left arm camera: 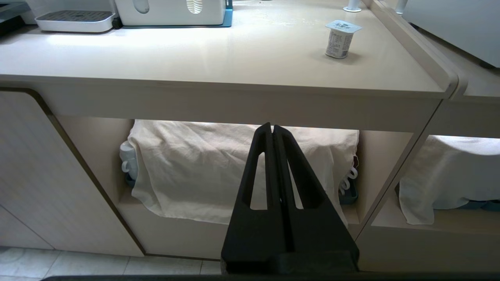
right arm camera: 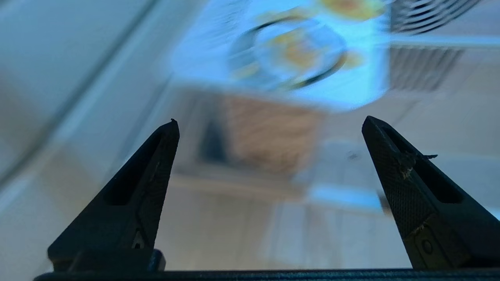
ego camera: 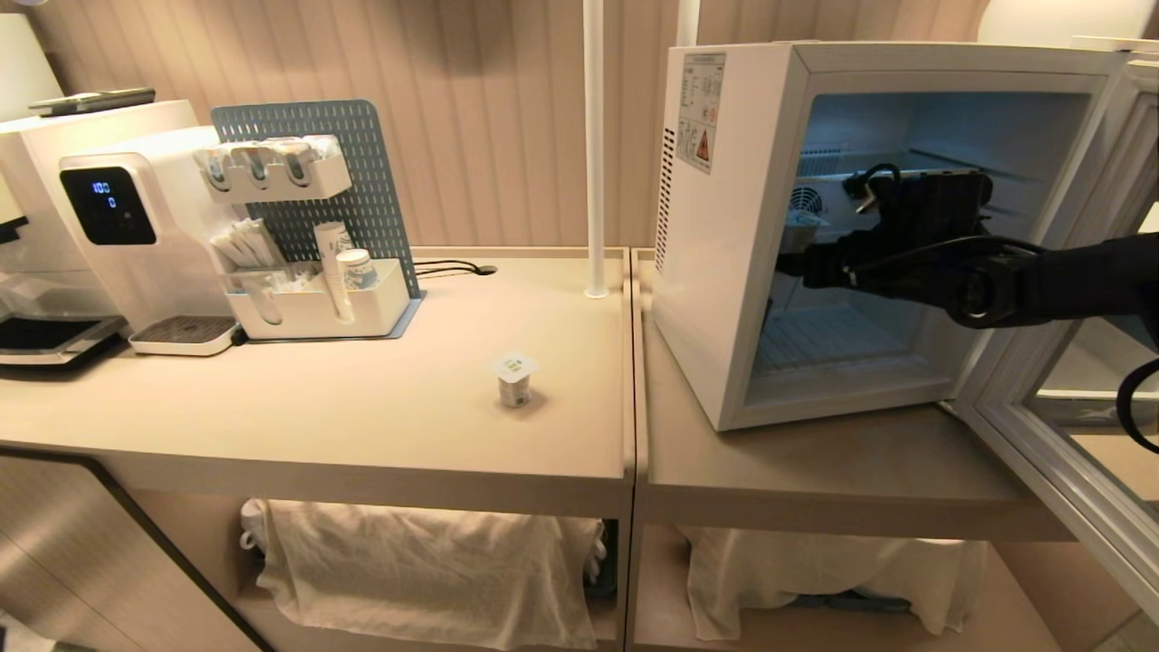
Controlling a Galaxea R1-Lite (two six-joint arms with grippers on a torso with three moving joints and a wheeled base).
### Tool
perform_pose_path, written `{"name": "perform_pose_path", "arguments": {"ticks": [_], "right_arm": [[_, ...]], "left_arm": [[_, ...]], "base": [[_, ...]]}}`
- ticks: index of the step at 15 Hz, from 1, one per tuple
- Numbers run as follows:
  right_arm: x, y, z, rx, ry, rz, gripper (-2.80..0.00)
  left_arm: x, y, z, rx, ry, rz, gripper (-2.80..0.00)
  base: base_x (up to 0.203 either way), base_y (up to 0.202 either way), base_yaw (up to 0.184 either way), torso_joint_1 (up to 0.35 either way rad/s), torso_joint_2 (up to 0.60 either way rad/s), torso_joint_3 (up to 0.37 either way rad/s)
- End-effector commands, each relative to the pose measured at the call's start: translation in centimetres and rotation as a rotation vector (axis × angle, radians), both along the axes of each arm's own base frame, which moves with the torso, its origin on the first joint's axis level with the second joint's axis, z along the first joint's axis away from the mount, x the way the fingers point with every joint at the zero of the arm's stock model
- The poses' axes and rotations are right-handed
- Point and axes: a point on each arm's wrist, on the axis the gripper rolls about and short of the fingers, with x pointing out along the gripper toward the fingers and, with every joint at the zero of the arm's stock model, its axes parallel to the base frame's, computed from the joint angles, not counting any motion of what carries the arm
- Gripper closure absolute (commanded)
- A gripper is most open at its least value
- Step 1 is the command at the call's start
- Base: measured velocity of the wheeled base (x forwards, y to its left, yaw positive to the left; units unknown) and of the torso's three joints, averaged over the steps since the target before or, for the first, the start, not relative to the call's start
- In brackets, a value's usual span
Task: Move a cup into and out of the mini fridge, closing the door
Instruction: Take the yoghurt out of the freezer
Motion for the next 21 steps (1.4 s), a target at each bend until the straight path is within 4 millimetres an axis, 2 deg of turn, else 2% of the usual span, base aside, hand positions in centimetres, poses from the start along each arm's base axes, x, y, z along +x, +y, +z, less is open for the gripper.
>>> {"name": "perform_pose_path", "arguments": {"ticks": [1, 3, 9, 10, 16, 18, 21], "right_arm": [[1.6, 0.1, -0.7, -0.007, 0.002, -0.021, -2.80], [2.3, 0.4, -1.1, -0.020, 0.012, -0.062, -2.80], [2.7, 0.9, -1.4, -0.023, 0.008, -0.054, -2.80], [2.7, 1.0, -1.6, -0.029, 0.005, -0.057, 0.00], [1.7, 0.9, -0.9, -0.017, 0.025, -0.057, 0.00], [0.4, 0.8, -0.5, -0.009, 0.048, -0.061, 0.00], [-3.2, 0.0, 1.4, -0.008, 0.067, -0.071, 0.00]], "left_arm": [[0.0, 0.0, 0.0, -0.001, -0.002, 0.000, 0.00], [0.0, 0.0, 0.0, -0.001, -0.002, 0.001, 0.00], [0.0, 0.0, 0.0, -0.001, -0.001, 0.000, 0.00], [0.0, 0.0, 0.0, -0.001, -0.002, 0.001, 0.00], [0.0, 0.0, 0.0, -0.001, -0.002, 0.000, 0.00], [0.0, 0.0, 0.0, -0.001, -0.002, 0.000, 0.00], [0.0, 0.0, 0.0, -0.001, 0.000, 0.000, 0.00]], "base": [[0.000, 0.000, 0.000, 0.000, 0.00, 0.000], [0.000, 0.000, 0.000, 0.000, 0.00, 0.000], [0.000, 0.000, 0.000, 0.000, 0.00, 0.000], [0.000, 0.000, 0.000, 0.000, 0.00, 0.000], [0.000, 0.000, 0.000, 0.000, 0.00, 0.000], [0.000, 0.000, 0.000, 0.000, 0.00, 0.000], [0.000, 0.000, 0.000, 0.000, 0.00, 0.000]]}}
